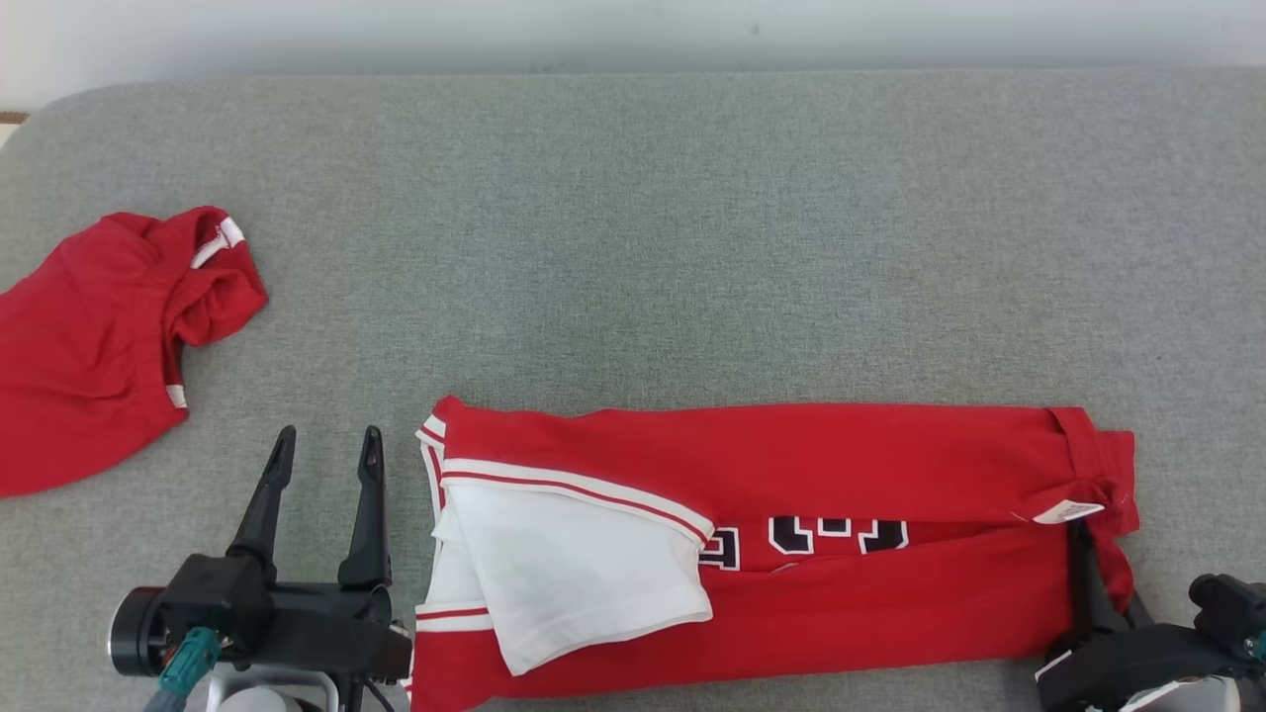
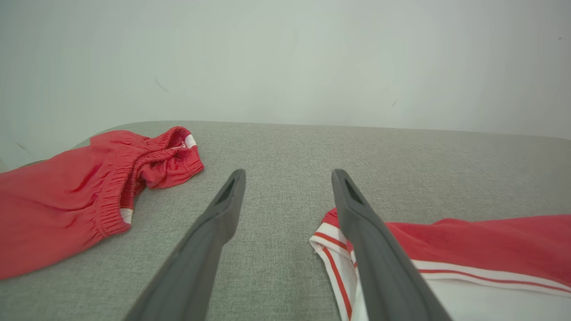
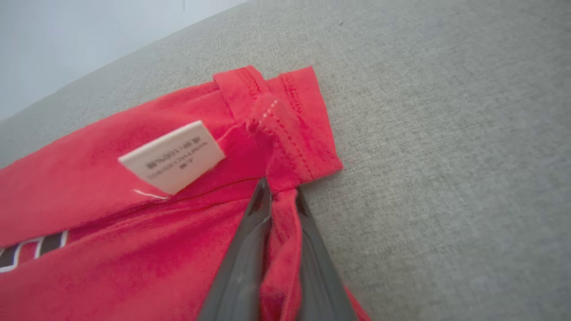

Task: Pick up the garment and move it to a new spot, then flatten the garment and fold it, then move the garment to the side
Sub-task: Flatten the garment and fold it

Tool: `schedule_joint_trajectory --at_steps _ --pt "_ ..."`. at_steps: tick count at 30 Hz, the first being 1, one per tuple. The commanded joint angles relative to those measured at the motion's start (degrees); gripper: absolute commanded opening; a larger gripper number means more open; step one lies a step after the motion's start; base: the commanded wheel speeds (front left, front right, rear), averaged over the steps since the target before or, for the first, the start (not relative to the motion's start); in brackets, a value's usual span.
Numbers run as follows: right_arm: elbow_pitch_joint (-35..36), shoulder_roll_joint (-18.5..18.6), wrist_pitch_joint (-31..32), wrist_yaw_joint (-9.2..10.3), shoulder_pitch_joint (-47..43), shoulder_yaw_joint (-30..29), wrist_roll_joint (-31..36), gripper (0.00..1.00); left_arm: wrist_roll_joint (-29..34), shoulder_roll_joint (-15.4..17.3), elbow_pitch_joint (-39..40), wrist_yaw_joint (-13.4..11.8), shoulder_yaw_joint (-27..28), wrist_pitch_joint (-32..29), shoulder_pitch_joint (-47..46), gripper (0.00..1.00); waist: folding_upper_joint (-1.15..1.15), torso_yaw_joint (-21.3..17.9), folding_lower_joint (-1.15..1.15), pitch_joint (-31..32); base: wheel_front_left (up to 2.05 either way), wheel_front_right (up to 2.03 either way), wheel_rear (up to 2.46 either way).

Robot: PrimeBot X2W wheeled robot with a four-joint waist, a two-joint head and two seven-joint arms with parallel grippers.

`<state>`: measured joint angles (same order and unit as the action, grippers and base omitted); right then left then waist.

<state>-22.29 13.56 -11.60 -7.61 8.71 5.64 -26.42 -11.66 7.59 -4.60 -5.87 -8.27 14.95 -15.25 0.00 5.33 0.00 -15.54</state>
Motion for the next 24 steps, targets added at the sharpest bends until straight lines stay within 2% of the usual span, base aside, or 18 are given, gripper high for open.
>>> schedule_joint_trajectory --at_steps 1,11,15,19,24 --pt "-2.08 0.2 -0.12 0.39 -0.61 -1.14 -0.82 0.0 0.41 -0.19 0.34 0.03 0.46 0.3 -0.12 1.0 0.0 -0.39 0.0 -0.17 0.0 0.0 0.0" --pt "-2.53 5.22 -2.7 0.22 1.65 -11.24 -1.84 0.0 1.1 -1.16 0.79 0.65 1.2 0.3 0.04 1.0 0.0 -1.21 0.0 -0.72 0.0 0.0 0.0" --pt "-0.88 5.89 -2.36 0.16 1.88 -13.73 -0.85 0.0 1.23 -1.47 0.82 0.98 1.55 0.3 -0.22 1.0 0.0 -1.44 0.0 -0.82 0.0 0.0 0.0" --pt "8.15 4.02 -0.4 0.15 0.63 -11.04 2.22 0.0 1.05 -1.83 0.98 1.2 2.22 0.3 -0.02 1.0 0.0 -1.93 0.0 -0.85 0.0 0.0 0.0" --pt "26.56 -0.43 5.62 0.14 -2.39 -3.0 6.5 0.0 1.15 -2.23 1.09 1.65 2.74 0.3 0.04 1.0 0.0 -2.77 0.0 -0.91 0.0 0.0 0.0"
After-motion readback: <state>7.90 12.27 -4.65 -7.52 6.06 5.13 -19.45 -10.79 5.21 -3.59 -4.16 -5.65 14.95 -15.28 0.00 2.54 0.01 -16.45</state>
